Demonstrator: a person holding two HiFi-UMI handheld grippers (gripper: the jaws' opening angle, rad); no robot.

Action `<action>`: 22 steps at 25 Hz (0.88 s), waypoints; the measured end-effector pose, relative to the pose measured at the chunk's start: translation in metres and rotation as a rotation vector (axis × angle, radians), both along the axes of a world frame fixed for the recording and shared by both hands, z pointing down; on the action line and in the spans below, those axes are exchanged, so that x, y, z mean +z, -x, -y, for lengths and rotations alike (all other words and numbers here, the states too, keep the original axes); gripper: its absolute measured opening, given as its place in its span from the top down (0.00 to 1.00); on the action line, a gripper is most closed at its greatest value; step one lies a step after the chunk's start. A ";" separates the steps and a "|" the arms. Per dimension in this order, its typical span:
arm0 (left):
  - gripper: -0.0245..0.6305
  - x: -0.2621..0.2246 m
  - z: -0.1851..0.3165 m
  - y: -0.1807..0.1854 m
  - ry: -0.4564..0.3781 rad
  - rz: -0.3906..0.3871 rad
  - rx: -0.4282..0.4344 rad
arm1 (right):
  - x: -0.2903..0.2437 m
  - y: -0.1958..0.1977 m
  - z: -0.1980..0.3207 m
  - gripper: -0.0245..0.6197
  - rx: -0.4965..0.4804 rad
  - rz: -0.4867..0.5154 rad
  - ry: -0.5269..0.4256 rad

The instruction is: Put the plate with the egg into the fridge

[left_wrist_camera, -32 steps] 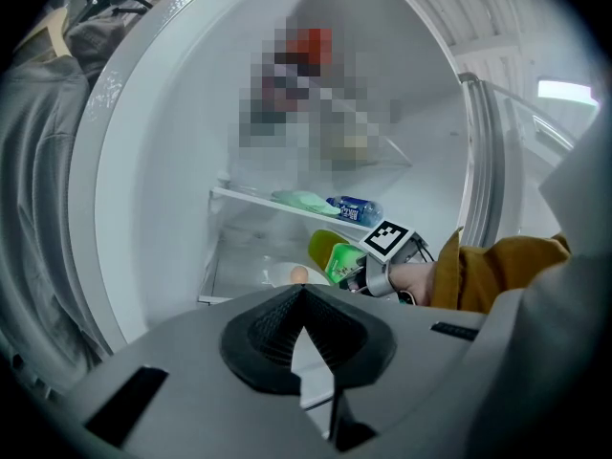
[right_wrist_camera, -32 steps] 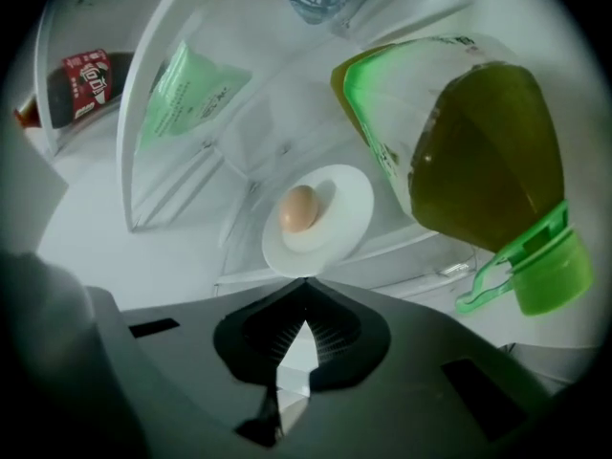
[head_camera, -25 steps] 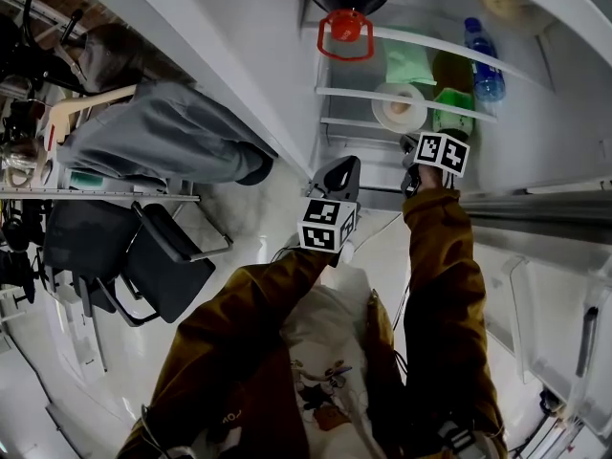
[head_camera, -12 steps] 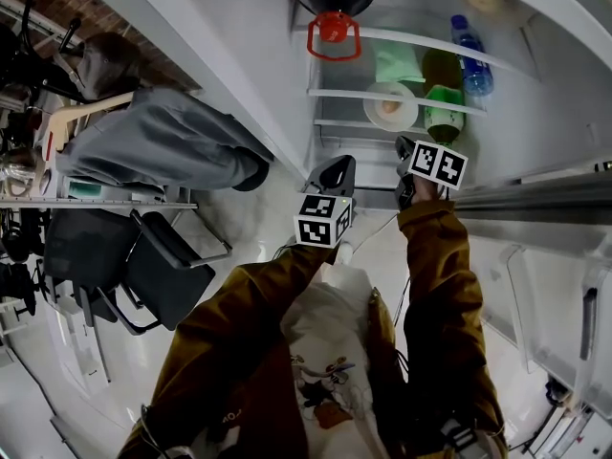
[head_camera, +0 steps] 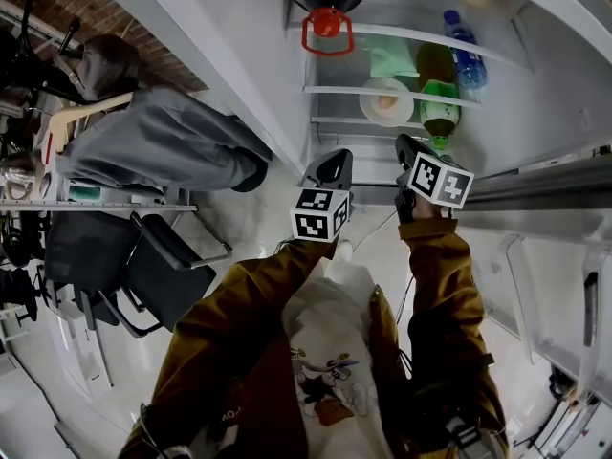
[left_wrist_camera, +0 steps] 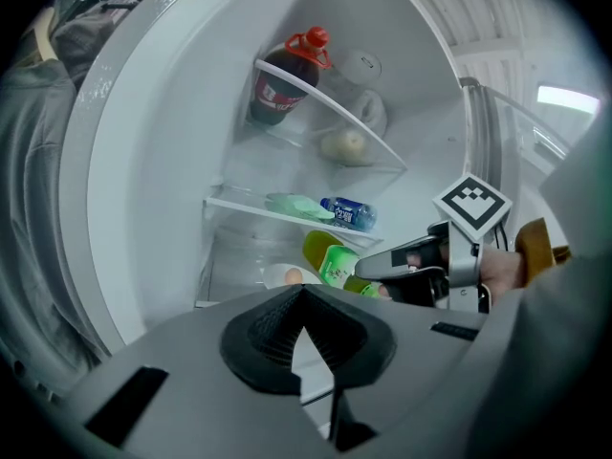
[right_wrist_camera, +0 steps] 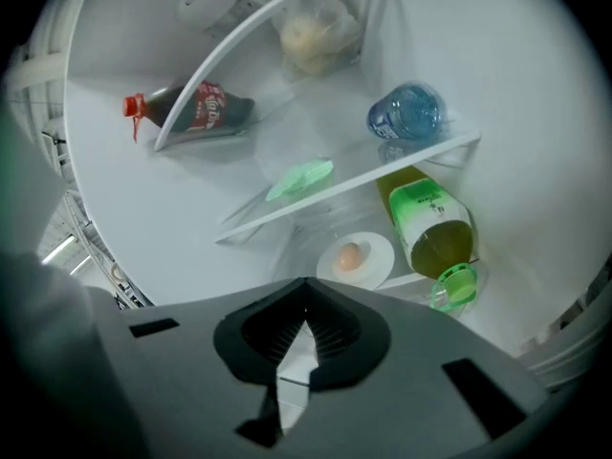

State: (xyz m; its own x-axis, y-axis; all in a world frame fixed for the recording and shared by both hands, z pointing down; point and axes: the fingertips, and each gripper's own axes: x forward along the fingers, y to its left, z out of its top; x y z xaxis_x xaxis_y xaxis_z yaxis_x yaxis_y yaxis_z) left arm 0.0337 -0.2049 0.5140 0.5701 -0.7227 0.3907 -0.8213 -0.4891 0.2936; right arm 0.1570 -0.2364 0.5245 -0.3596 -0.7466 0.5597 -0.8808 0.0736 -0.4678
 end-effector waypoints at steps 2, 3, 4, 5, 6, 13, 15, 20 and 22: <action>0.95 -0.001 0.000 0.000 -0.004 -0.001 -0.003 | -0.013 0.003 -0.005 0.95 -0.009 -0.012 -0.040; 0.95 -0.002 0.000 0.000 -0.007 -0.002 -0.005 | -0.019 0.004 -0.007 0.95 -0.015 -0.021 -0.061; 0.95 -0.003 0.000 0.000 -0.010 -0.002 -0.006 | -0.024 0.005 -0.009 0.95 -0.021 -0.031 -0.080; 0.95 -0.004 0.000 0.000 -0.012 -0.002 -0.007 | -0.030 0.005 -0.011 0.95 -0.024 -0.040 -0.098; 0.95 -0.005 -0.001 -0.001 -0.014 -0.002 -0.006 | -0.036 0.005 -0.014 0.95 -0.026 -0.052 -0.117; 0.95 -0.013 -0.005 -0.003 -0.024 -0.012 -0.007 | -0.071 0.006 -0.038 0.95 -0.028 -0.213 -0.252; 0.95 -0.016 -0.005 -0.004 -0.025 -0.018 -0.005 | -0.076 0.007 -0.044 0.95 -0.029 -0.230 -0.284; 0.95 -0.024 -0.011 -0.006 -0.030 -0.026 -0.001 | -0.083 0.012 -0.061 0.95 -0.017 -0.195 -0.365; 0.95 -0.027 -0.013 -0.006 -0.033 -0.028 0.003 | -0.085 0.012 -0.069 0.95 -0.004 -0.209 -0.387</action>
